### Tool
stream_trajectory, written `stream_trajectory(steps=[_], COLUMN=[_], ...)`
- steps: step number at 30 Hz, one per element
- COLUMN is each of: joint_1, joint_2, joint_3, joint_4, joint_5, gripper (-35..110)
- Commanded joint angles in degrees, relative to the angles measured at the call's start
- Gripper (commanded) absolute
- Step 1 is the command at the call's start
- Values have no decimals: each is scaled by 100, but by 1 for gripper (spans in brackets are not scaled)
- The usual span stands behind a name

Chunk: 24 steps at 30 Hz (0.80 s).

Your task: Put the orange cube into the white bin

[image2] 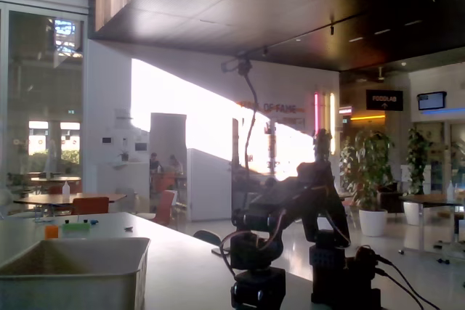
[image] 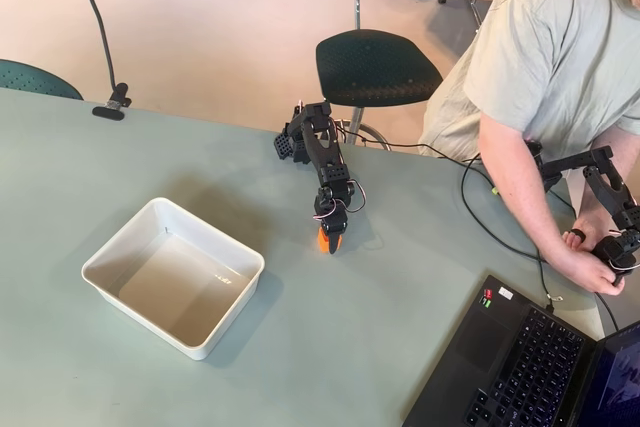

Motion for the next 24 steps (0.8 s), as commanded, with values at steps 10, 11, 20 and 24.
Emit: stream_trajectory(steps=[10,11,20,24], joint_1=[-18,-18,88,211], joint_2=[35,35,114,132], joint_3=[-176,-176,-176,-334], joint_4=[18,26,53,53], joint_5=[-26,-26,-18,-9], gripper=[29,29,29,29])
